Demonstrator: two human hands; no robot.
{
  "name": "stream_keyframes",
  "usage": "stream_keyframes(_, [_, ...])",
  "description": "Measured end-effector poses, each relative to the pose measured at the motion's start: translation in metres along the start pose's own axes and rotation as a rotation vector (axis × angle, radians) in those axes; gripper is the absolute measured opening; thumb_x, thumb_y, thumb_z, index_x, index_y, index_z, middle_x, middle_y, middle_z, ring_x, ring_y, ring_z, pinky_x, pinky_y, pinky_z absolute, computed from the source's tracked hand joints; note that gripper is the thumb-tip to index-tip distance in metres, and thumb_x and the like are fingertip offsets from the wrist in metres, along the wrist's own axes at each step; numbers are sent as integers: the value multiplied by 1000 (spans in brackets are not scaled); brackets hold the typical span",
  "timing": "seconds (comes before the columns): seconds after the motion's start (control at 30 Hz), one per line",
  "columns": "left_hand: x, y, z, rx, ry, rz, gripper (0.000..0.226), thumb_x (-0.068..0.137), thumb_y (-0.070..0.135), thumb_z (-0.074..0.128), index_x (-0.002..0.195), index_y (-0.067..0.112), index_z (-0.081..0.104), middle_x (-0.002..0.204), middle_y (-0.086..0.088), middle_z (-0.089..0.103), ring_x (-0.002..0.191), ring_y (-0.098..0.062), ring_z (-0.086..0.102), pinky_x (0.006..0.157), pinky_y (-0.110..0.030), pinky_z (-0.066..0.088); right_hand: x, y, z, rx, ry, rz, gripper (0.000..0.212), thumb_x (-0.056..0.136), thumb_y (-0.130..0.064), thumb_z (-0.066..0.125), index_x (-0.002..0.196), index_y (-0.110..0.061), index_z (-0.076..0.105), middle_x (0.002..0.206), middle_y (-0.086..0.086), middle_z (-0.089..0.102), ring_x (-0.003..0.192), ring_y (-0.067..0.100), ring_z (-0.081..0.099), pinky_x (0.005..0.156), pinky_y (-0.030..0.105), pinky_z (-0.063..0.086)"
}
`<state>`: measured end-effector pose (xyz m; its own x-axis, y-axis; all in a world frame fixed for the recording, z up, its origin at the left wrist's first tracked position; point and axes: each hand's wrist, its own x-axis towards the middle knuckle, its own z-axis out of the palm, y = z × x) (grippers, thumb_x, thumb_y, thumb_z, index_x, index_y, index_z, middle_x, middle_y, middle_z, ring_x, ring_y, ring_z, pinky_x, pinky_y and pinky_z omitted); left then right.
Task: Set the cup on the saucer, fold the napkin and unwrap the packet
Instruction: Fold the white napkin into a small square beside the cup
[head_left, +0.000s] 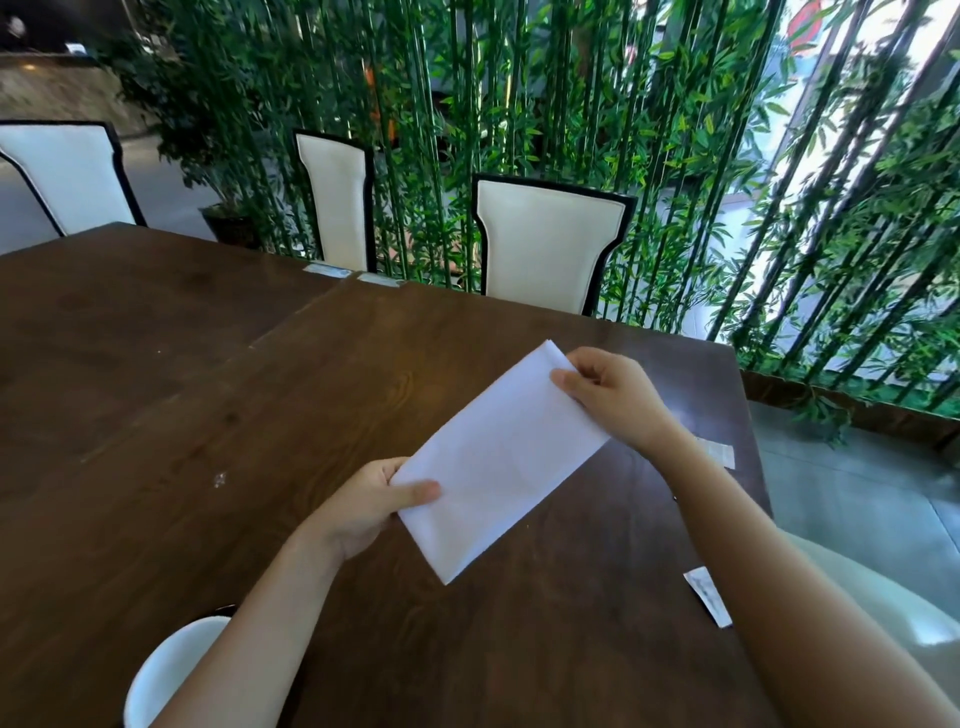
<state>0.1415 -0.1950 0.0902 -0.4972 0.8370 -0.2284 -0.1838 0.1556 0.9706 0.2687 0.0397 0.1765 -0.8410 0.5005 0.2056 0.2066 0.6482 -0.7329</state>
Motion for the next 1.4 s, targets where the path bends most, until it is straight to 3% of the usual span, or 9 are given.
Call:
stream_keyframes(0.17, [4,-26,18,-634,142,-76,45,85,44,60,123,21,59,126,-13,63,116,-32,59,100,-53,44,-11,23,32,137,193,98,33,92,-20,50,63,-15,36,61,-4,36,55,7,32,51,22,25])
stream_keyframes(0.23, [6,-29,37,-466,231,-83,51,83,57,54,123,26,58,119,-7,65,109,-29,62,87,-48,54,-15,28,44,185,225,89,36,92,-19,50,60,-20,34,59,-6,35,51,4,32,48,17,27])
stream_keyframes(0.33, [13,-24,58,-176,742,-80,52,72,49,72,113,27,50,98,7,60,82,-11,59,52,-22,50,-18,32,52,166,264,64,31,92,-20,50,63,-17,40,59,-6,40,51,2,37,49,14,31])
stream_keyframes(0.47, [17,-27,51,164,925,216,44,77,42,70,110,28,46,100,7,57,81,-6,58,59,-19,49,-15,40,47,-67,315,-2,40,94,-23,47,60,-26,27,54,-8,38,51,4,40,52,11,34])
stream_keyframes(0.7, [16,-27,35,244,1006,363,19,88,41,57,98,26,51,85,16,58,74,-4,60,54,-14,42,-28,59,67,67,386,59,38,93,-17,50,61,-20,30,52,-7,33,49,8,32,49,12,31])
stream_keyframes(0.97, [14,-92,31,255,991,140,8,91,26,54,91,18,53,76,6,56,71,-16,57,55,-29,46,-70,108,121,182,254,386,31,91,-17,53,61,-15,46,57,-6,46,56,9,40,52,8,35])
stream_keyframes(1.07, [12,-103,27,307,921,48,11,91,26,53,88,16,54,74,4,56,71,-17,55,55,-28,44,-81,114,133,134,217,456,33,92,-23,50,64,-7,45,58,-3,42,58,14,36,49,16,33])
stream_keyframes(1.23, [8,-88,24,345,867,11,17,91,28,52,80,15,52,68,2,54,60,-11,50,51,-27,36,-85,95,129,-67,292,421,40,91,-24,47,57,-19,27,52,-6,38,48,9,33,46,27,26])
stream_keyframes(1.4, [6,-65,34,398,863,6,19,92,29,48,84,13,49,68,3,50,58,-10,48,47,-23,31,-80,73,129,-292,340,362,27,91,-17,46,67,-12,34,64,-1,42,55,27,36,52,33,22])
